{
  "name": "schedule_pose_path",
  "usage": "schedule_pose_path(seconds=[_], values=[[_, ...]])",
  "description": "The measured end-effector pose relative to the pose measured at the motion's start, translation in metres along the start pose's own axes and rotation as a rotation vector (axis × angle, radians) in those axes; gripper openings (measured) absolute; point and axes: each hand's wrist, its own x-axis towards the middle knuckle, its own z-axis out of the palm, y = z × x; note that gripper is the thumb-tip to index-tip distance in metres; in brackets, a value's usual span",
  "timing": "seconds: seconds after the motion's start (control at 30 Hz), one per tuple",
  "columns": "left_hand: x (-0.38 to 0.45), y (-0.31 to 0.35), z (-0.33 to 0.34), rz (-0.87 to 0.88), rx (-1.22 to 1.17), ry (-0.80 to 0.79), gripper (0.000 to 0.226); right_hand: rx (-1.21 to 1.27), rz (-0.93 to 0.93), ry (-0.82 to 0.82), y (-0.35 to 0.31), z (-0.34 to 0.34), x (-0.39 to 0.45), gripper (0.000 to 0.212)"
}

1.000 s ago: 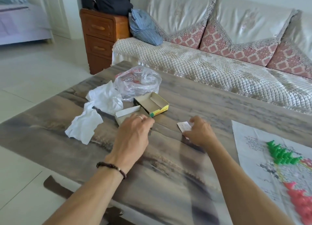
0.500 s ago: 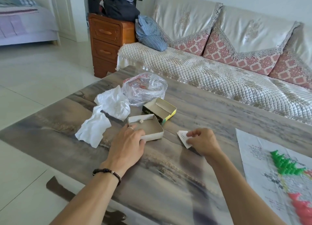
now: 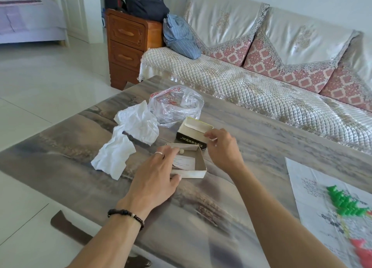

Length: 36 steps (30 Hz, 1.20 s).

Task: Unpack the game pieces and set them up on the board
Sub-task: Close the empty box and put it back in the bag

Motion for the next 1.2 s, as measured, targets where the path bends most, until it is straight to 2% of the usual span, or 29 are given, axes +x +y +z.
schedule_pose_path(seconds=[0.1,0.17,0.23,0.3,0.43,0.5,0.57,0.67,0.77,0.8,0.87,0.93,1.0,1.2], values=[[0.005,-0.001,0.002,0.018,0.068,-0.048,0.036,-0.168,0.004,-0.227,0.016,0.008,0.013,0.035],[0.006,-0.003,0.005,0.033,0.070,-0.067,0.030,-0.252,-0.025,-0.314,0.021,0.012,0.017,0.032],[0.007,-0.004,0.006,0.048,0.060,-0.065,0.029,-0.290,-0.038,-0.279,0.025,0.012,0.020,0.029],[0.008,-0.003,0.005,0.056,0.043,-0.058,0.034,-0.225,-0.029,-0.205,0.024,0.005,0.020,0.021],[0.014,0.005,0.001,0.038,-0.045,0.062,0.060,-0.095,-0.094,-0.122,0.018,-0.018,0.009,0.010],[0.019,0.009,-0.004,0.021,-0.107,0.176,0.066,-0.061,-0.149,-0.140,0.012,-0.033,0.001,0.006],[0.026,0.011,-0.013,0.000,-0.203,0.241,0.073,-0.013,-0.187,-0.189,0.005,-0.049,-0.008,0.012],[0.039,0.015,-0.027,0.086,-0.306,0.197,0.065,0.080,-0.201,-0.283,-0.009,-0.070,-0.018,0.014],[0.050,0.022,-0.041,0.155,-0.412,0.109,0.032,0.333,-0.084,-0.275,-0.020,-0.089,-0.025,0.009],[0.052,0.025,-0.046,0.139,-0.472,0.085,0.026,0.453,-0.034,-0.254,-0.023,-0.094,-0.026,0.008],[0.057,0.030,-0.052,0.061,-0.605,0.076,0.022,0.622,0.041,-0.258,-0.026,-0.098,-0.028,0.017],[0.060,0.034,-0.055,-0.037,-0.619,0.131,0.024,0.714,0.082,-0.291,-0.028,-0.092,-0.028,0.023],[0.062,0.036,-0.055,-0.113,-0.524,0.137,0.030,0.777,0.156,-0.289,-0.027,-0.079,-0.028,0.020],[0.058,0.022,-0.041,-0.284,-0.165,-0.033,0.050,0.734,0.441,-0.382,-0.024,-0.035,-0.018,0.016]])
